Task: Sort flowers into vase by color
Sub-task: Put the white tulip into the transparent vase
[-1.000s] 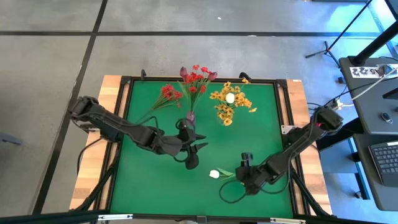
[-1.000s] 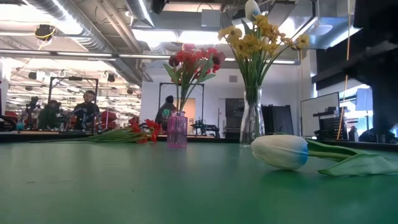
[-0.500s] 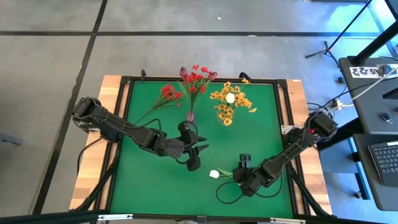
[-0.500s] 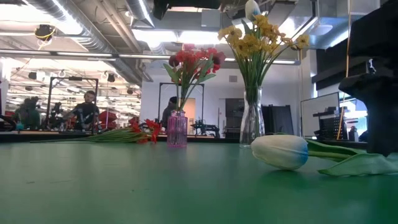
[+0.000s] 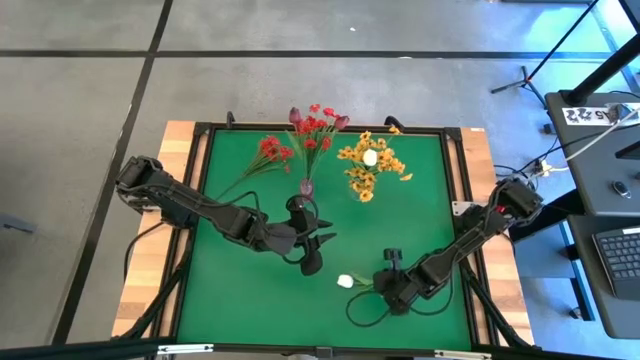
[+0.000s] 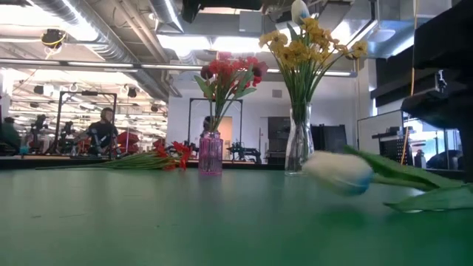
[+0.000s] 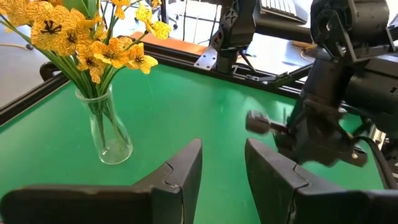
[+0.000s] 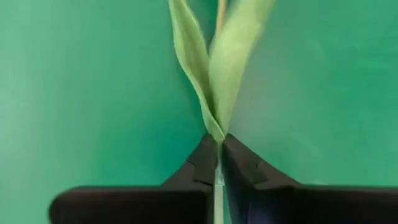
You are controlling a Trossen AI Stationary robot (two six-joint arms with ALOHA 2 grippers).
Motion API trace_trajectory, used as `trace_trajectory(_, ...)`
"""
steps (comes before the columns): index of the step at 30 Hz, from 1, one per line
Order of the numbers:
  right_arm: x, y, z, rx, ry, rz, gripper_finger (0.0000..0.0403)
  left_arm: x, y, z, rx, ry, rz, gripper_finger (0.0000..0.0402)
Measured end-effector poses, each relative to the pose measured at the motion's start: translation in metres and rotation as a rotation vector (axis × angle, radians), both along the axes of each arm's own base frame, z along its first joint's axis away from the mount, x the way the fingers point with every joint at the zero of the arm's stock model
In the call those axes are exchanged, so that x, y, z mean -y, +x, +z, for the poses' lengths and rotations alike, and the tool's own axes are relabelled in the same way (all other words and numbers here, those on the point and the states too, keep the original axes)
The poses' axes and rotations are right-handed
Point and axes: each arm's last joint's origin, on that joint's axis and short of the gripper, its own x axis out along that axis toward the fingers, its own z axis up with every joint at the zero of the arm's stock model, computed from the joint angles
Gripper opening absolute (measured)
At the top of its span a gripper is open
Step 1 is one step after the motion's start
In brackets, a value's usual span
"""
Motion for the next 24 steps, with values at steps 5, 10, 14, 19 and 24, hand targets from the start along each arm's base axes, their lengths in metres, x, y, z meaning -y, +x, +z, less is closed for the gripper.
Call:
trace_trajectory(5,0.007,-0.007,0.031,0.157,-0.072,-0.05,0.0027,0.005,-0.003,0.001,0.001,0.005,-0.02,0.0118)
trace_trajectory(10,0.01,-0.023,0.07,0.336,-0.08,-0.075,0.0008,0.011,-0.006,0.005,0.011,0.031,-0.035,0.0118)
trace_trajectory(14,0.017,-0.04,0.101,0.502,-0.111,-0.125,0.0014,0.012,-0.007,0.006,0.022,0.058,-0.019,0.0118)
trace_trajectory(19,0.029,-0.06,0.134,0.704,-0.156,-0.215,0.0007,0.013,-0.006,0.009,0.045,0.064,-0.018,0.0118)
trace_trajectory(24,0.039,-0.069,0.154,0.821,-0.217,-0.259,0.0007,0.012,-0.006,0.009,0.052,0.062,-0.014,0.0118)
